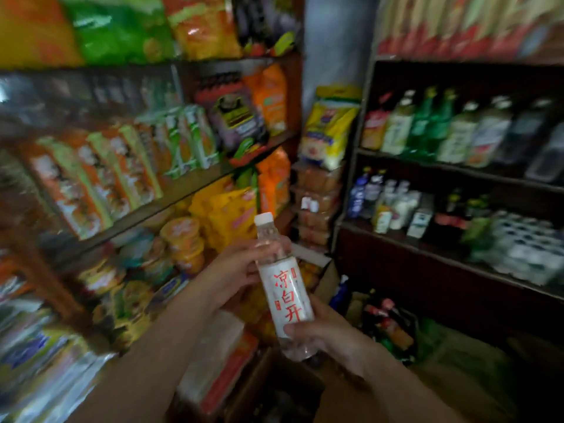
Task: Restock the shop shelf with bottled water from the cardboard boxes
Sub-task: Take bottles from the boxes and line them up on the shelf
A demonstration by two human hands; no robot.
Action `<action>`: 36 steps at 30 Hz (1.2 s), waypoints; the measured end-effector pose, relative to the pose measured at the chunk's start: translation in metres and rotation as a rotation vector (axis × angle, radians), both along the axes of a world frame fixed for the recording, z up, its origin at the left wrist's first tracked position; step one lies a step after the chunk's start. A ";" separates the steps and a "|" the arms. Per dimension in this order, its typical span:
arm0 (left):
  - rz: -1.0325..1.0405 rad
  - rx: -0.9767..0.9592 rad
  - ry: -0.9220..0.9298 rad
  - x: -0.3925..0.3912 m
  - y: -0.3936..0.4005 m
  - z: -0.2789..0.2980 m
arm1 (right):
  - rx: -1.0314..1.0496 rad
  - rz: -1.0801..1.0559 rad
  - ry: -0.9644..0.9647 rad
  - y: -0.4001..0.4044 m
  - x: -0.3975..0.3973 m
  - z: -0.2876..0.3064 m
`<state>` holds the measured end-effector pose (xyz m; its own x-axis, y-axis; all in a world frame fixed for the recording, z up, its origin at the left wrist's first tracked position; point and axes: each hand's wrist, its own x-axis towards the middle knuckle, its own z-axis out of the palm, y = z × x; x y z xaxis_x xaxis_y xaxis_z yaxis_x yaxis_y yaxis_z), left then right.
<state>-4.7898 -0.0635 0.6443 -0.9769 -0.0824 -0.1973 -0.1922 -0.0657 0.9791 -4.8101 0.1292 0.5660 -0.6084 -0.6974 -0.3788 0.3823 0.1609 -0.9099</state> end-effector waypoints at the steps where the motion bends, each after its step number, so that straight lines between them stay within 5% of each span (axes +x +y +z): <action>1: -0.044 -0.022 0.031 -0.017 0.023 0.013 | 0.007 -0.031 0.042 0.022 -0.012 0.011; 16: -0.500 -0.138 0.263 -0.254 0.442 0.106 | 0.261 -0.671 0.444 0.434 -0.164 0.111; 36: -0.995 -0.173 0.369 -0.492 0.813 0.087 | 0.396 -1.386 0.535 0.747 -0.344 0.044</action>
<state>-5.2818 0.7492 0.7317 -0.6174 0.7842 0.0619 0.2264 0.1017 0.9687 -5.1541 0.8759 0.6097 -0.7945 0.6032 0.0700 0.0839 0.2232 -0.9711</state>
